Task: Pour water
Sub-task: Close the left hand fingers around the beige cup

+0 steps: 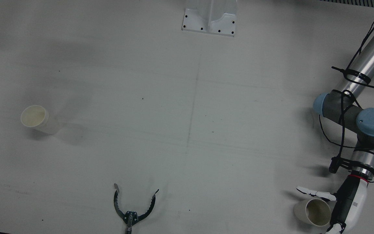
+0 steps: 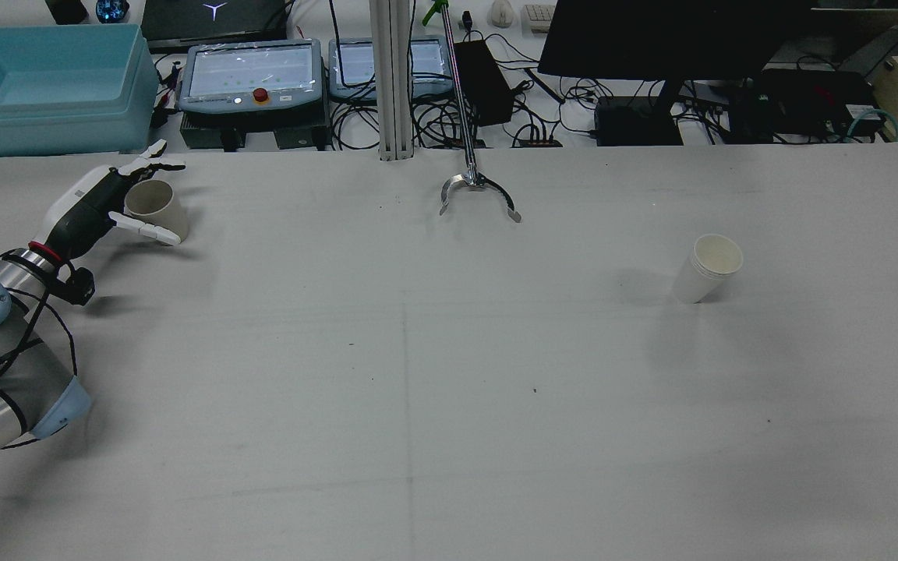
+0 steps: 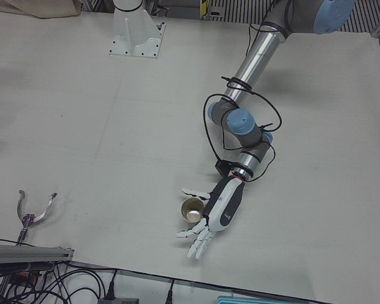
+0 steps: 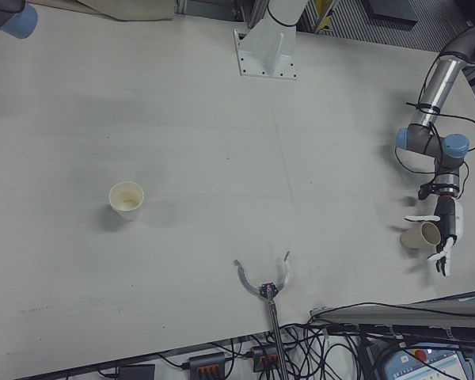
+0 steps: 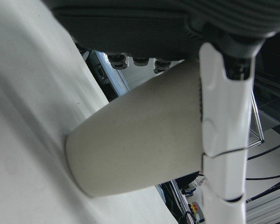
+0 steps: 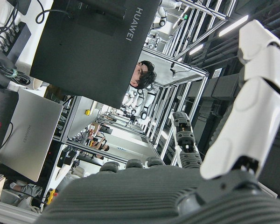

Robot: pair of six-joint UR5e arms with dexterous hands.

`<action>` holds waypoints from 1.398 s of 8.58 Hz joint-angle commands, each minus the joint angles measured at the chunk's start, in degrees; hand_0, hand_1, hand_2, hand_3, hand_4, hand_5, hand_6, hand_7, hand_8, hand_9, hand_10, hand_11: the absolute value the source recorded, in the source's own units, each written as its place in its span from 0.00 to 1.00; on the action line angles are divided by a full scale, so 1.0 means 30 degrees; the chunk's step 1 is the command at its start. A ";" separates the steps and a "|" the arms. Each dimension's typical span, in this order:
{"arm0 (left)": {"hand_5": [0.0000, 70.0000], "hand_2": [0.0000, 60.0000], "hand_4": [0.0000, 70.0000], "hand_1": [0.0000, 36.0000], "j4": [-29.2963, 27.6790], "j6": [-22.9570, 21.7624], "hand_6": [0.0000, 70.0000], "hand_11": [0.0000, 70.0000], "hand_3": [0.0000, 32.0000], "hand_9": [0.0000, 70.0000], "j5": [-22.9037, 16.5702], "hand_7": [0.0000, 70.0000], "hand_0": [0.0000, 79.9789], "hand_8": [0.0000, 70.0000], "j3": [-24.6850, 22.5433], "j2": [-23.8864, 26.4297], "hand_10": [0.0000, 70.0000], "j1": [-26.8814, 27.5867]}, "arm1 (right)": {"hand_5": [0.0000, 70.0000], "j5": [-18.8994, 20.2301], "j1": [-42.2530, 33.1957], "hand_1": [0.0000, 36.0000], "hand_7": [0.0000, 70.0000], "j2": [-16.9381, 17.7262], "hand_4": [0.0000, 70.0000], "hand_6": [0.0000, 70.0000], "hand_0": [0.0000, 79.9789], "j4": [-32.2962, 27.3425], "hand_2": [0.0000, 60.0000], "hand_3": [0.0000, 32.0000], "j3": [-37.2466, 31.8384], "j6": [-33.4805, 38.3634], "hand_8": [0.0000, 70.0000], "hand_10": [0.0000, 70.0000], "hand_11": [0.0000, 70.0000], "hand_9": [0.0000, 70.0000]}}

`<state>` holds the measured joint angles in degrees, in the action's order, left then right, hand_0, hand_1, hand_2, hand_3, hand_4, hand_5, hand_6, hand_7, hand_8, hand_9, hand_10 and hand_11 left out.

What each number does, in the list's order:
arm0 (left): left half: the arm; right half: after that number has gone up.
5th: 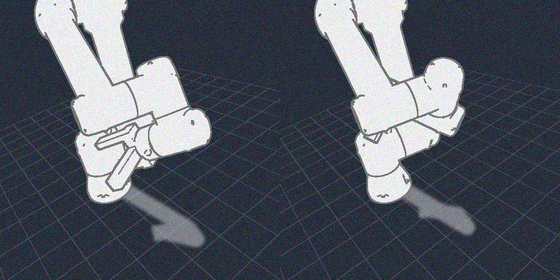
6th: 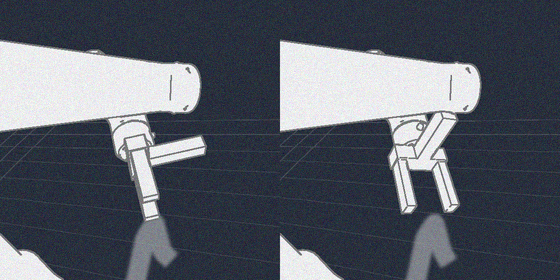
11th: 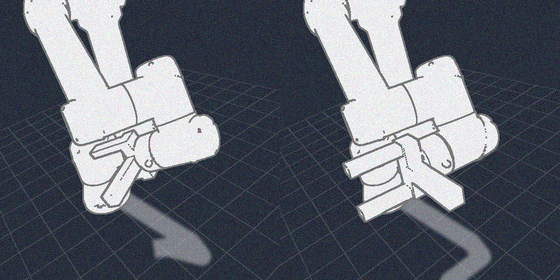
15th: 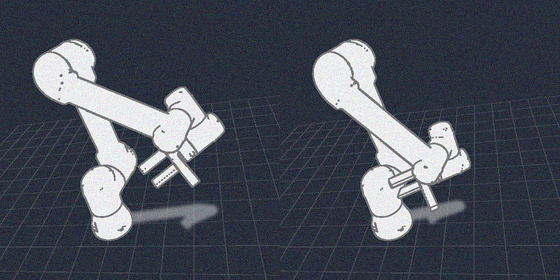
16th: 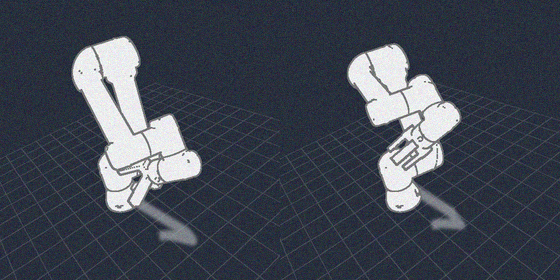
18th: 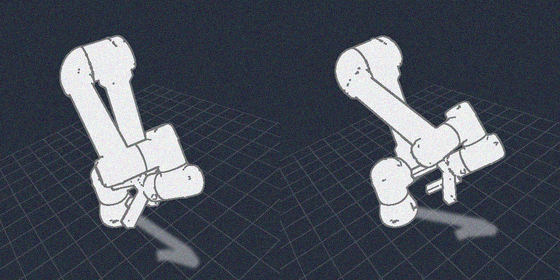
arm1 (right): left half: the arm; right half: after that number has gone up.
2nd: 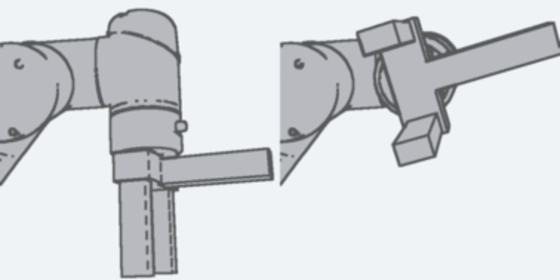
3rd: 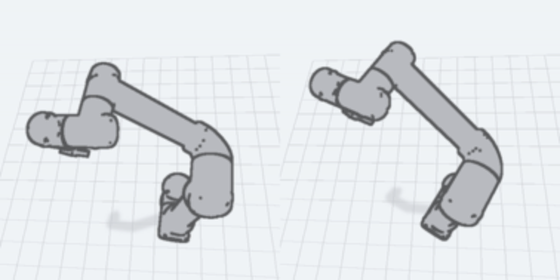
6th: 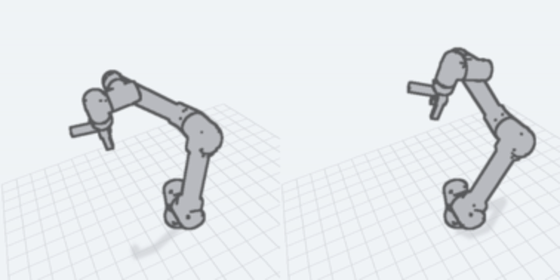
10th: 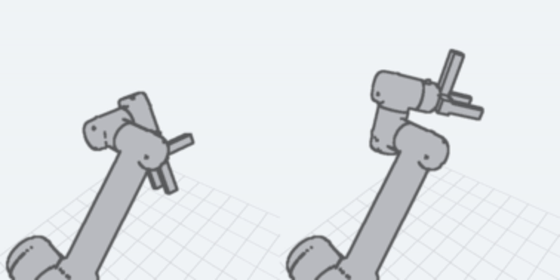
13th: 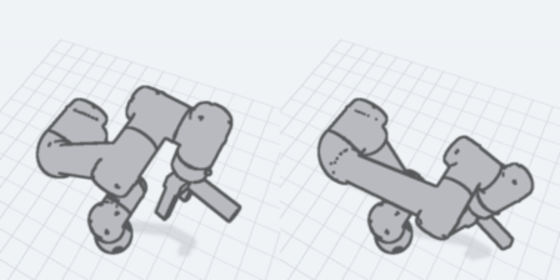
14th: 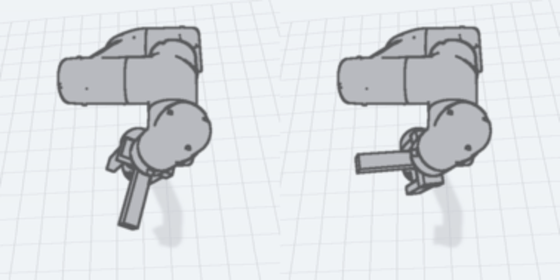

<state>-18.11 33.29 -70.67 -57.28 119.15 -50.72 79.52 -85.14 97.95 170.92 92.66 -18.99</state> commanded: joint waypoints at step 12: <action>0.47 0.11 1.00 0.52 0.0613 -0.0139 0.19 0.16 0.00 0.13 0.0002 0.32 0.76 0.08 -0.0154 0.0069 0.10 -0.0231 | 0.06 -0.0023 -0.0038 0.40 0.03 0.0017 0.19 0.00 0.57 -0.0195 0.34 0.02 -0.0477 0.0204 0.00 0.00 0.00 0.00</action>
<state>-17.63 33.22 -70.68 -56.63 119.33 -50.56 79.51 -85.22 97.99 170.39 91.59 -18.91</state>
